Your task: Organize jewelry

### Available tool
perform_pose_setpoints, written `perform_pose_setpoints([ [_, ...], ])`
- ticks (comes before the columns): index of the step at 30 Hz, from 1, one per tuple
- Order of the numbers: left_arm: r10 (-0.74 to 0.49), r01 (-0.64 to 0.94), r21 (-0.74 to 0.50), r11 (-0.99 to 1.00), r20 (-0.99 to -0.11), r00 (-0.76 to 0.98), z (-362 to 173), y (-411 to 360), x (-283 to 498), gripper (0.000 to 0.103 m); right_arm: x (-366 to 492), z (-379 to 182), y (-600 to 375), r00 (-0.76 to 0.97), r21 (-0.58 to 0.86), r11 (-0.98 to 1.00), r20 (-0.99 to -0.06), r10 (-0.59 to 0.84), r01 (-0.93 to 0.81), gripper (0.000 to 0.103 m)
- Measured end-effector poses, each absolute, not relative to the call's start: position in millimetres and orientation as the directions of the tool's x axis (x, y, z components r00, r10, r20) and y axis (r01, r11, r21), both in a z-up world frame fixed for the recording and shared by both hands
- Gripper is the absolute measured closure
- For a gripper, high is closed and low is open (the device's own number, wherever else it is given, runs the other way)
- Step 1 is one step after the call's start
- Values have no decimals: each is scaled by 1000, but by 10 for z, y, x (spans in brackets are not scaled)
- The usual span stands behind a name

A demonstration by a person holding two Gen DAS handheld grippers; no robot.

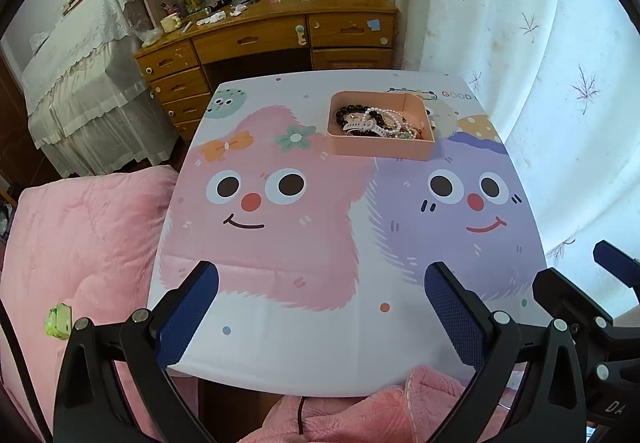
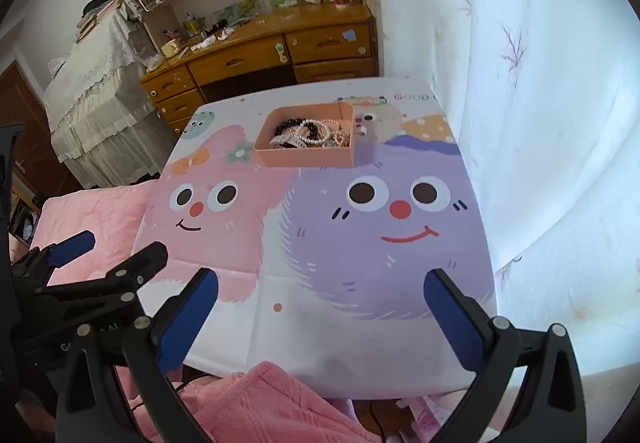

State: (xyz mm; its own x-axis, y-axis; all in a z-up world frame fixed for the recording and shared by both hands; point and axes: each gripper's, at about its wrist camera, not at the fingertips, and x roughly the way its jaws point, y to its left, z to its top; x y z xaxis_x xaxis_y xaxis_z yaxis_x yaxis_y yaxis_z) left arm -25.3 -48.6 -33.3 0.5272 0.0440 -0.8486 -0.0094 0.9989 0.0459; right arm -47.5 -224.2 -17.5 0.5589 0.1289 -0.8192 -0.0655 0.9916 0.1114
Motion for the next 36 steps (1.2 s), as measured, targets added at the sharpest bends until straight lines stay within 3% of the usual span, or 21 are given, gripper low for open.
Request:
perform_pose_setpoints([
  [36,66,-25,63,998,-825,561,-263,-639,-233,1,-406,-118,-2347,579,94,991,-804,133,-97,0],
])
